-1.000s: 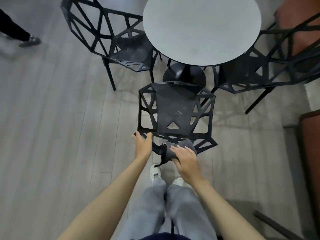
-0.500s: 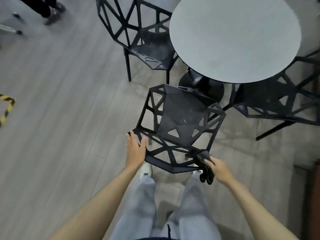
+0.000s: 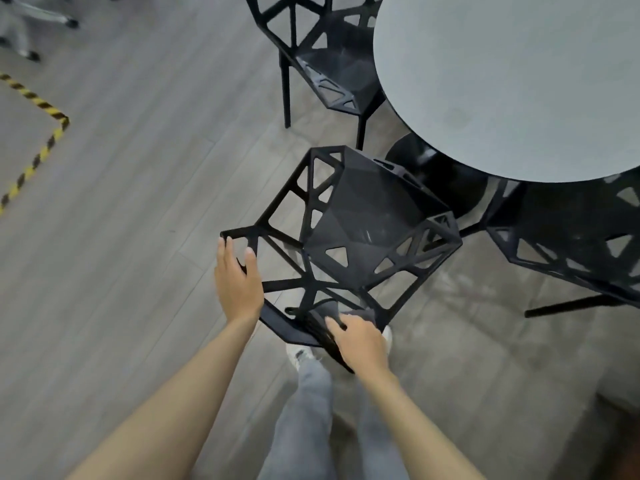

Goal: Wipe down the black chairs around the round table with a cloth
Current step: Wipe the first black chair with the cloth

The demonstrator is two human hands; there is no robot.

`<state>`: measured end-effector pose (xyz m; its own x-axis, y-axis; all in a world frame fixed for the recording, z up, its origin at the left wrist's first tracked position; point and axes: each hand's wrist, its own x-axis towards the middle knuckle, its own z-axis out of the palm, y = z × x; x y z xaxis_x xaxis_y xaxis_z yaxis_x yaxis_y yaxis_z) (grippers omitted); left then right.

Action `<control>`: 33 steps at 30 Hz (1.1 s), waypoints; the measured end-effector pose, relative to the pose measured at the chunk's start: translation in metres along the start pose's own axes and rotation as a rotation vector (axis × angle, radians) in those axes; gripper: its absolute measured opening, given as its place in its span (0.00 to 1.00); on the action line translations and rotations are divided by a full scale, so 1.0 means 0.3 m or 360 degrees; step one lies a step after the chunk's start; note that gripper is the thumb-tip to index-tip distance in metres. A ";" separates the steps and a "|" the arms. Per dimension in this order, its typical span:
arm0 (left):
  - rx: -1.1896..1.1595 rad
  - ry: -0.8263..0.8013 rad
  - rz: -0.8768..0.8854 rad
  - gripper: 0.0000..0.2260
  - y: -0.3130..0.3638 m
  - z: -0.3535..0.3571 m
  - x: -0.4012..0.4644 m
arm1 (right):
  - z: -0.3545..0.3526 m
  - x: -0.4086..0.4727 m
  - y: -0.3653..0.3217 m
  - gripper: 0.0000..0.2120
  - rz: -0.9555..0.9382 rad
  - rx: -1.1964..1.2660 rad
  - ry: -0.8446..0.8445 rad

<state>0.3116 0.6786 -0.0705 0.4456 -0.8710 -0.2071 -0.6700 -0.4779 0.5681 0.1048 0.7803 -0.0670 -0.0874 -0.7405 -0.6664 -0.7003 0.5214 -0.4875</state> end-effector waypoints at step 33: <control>-0.0258 0.0134 -0.0002 0.29 -0.024 0.001 0.002 | -0.028 0.021 -0.008 0.14 -0.0293 0.0291 -0.0470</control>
<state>0.3164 0.6815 -0.0749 0.4991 -0.8544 -0.1443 -0.5681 -0.4484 0.6901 0.0999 0.7709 -0.0653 0.2542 -0.6885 -0.6792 -0.5454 0.4779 -0.6886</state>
